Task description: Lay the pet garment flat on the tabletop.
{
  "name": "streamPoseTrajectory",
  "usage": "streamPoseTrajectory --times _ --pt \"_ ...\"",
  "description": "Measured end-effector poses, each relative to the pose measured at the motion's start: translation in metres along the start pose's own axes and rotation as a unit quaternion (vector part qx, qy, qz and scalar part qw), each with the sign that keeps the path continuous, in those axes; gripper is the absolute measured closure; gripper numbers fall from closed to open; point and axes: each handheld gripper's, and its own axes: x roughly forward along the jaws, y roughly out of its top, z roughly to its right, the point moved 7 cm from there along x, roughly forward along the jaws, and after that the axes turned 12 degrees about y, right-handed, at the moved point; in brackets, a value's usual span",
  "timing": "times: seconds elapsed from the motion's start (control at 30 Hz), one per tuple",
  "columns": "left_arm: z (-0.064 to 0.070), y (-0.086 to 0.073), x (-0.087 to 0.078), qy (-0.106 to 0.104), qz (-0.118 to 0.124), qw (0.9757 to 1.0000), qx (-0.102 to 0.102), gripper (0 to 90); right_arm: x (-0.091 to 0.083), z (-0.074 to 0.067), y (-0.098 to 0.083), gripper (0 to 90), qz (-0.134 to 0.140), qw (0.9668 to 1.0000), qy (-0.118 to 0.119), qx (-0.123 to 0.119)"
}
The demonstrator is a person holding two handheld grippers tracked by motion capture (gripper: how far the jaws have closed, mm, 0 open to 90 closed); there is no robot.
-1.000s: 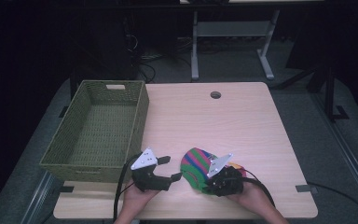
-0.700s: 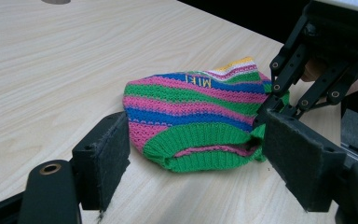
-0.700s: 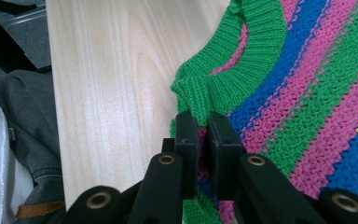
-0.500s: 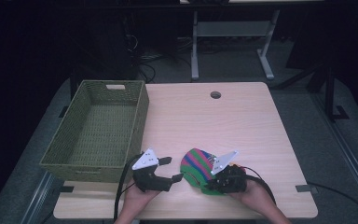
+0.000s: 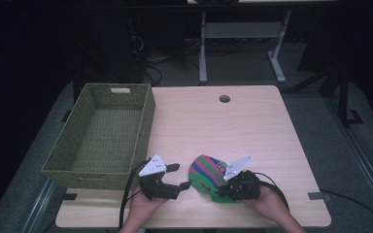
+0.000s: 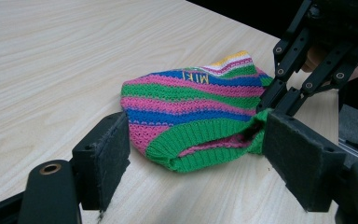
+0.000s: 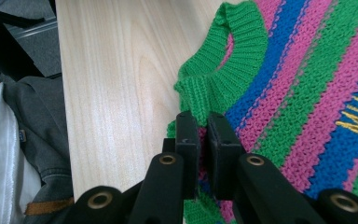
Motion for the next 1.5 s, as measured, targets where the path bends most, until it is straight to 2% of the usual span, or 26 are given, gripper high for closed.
streamPoseTrajectory --times 0.23,0.27,0.5,0.6,0.87,0.97,1.17,1.33,1.5 --pt "0.001 -0.001 0.003 -0.003 -0.007 1.0 0.0 23.0 -0.004 0.0 -0.001 84.0 0.011 0.9999 -0.003 -0.003" --pt "0.001 -0.001 0.003 -0.003 -0.007 1.0 0.001 23.0 -0.004 -0.002 -0.001 84.0 0.012 0.9999 -0.001 0.007" --pt "0.003 -0.001 0.003 -0.009 -0.01 0.9999 0.006 23.0 -0.01 -0.004 0.0 84.0 0.028 0.9996 -0.001 0.006" --pt "0.003 -0.001 0.004 -0.01 -0.012 0.9998 0.009 23.0 -0.016 -0.003 0.0 84.0 0.039 0.9992 -0.004 0.003" --pt "0.005 -0.003 0.006 -0.014 -0.015 0.9997 0.012 23.1 -0.028 -0.003 0.003 84.0 0.073 0.9972 0.0 0.017" --pt "0.006 -0.003 0.007 -0.016 -0.017 0.9996 0.015 23.1 -0.033 -0.002 0.005 84.0 0.073 0.9973 -0.005 0.01" --pt "0.009 -0.004 0.008 -0.021 -0.02 0.9994 0.019 23.0 -0.046 -0.002 0.01 84.0 0.093 0.9956 -0.008 0.011" --pt "0.01 -0.005 0.01 -0.023 -0.022 0.9993 0.019 23.6 -0.053 -0.001 0.012 84.1 0.099 0.9949 -0.011 0.012" --pt "0.01 -0.004 0.015 -0.023 -0.031 0.9989 0.028 23.8 -0.063 -0.001 0.015 84.1 0.112 0.9936 -0.013 0.007"
